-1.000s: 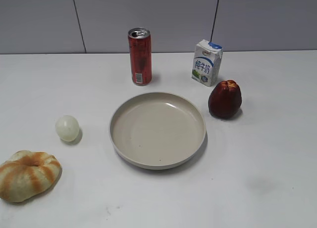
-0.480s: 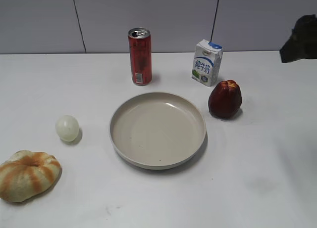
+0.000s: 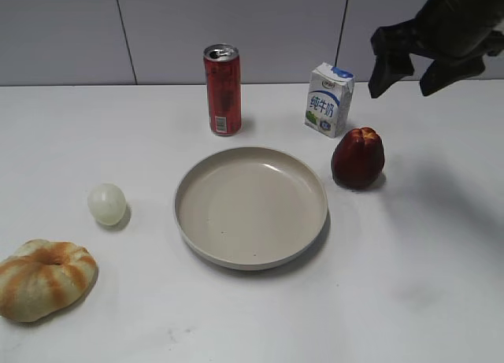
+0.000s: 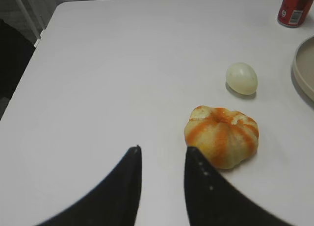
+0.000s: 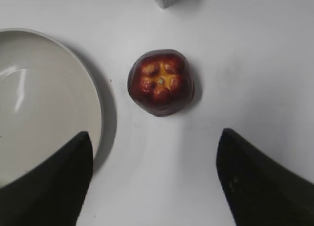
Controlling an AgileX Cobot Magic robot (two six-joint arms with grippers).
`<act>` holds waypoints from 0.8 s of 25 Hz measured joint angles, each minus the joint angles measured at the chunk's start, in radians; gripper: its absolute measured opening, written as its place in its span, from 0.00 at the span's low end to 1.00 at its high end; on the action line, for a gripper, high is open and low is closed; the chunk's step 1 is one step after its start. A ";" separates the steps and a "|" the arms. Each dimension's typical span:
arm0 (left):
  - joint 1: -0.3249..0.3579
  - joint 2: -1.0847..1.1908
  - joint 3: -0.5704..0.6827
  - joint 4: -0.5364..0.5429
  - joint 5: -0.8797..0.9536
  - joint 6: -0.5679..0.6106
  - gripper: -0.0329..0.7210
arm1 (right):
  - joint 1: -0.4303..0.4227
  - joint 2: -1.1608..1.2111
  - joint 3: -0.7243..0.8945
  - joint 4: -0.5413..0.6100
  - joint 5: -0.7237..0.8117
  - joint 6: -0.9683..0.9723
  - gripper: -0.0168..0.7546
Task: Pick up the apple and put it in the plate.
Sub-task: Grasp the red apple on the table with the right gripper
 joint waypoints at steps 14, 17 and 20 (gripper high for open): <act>0.000 0.000 0.000 0.000 0.000 0.000 0.36 | 0.000 0.333 -0.178 0.009 0.055 -0.004 0.79; 0.000 0.000 0.000 0.000 0.000 0.000 0.36 | 0.000 0.373 -0.178 0.011 0.049 -0.006 0.79; 0.000 0.000 0.000 0.000 0.000 0.000 0.36 | 0.000 0.385 -0.184 0.011 0.038 -0.006 0.78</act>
